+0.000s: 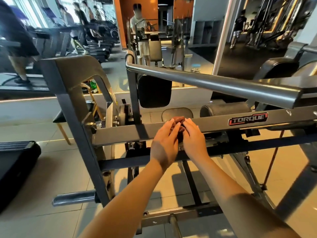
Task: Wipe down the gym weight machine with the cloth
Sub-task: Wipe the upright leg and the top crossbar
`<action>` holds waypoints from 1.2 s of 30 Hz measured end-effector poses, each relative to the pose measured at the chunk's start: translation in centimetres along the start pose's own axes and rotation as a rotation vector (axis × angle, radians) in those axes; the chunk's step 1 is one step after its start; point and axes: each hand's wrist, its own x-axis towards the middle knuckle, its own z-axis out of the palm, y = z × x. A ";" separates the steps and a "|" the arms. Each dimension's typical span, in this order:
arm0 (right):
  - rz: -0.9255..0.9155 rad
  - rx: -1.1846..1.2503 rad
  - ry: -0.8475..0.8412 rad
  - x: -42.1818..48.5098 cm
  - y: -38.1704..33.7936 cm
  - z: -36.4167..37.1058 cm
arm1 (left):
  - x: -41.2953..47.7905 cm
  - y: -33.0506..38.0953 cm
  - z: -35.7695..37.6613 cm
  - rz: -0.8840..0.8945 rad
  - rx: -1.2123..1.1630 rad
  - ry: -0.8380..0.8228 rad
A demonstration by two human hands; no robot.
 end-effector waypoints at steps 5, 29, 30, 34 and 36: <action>-0.019 -0.080 -0.068 0.0 1.1 -0.6 | -1.0 -3.9 -1.7 -0.163 0.203 -0.066; -0.188 -0.159 -0.160 3.2 13.9 -19.2 | 5.6 13.4 14.0 -0.318 0.086 0.160; -0.176 -0.112 -0.198 3.1 13.9 -19.8 | 6.2 14.4 15.0 -0.303 0.063 0.144; -0.146 0.017 -0.257 3.2 14.0 -22.7 | 7.4 16.9 15.6 -0.303 -0.113 0.116; -0.095 0.159 -0.278 3.0 13.6 -23.6 | 7.3 18.7 15.1 -0.284 -0.223 0.109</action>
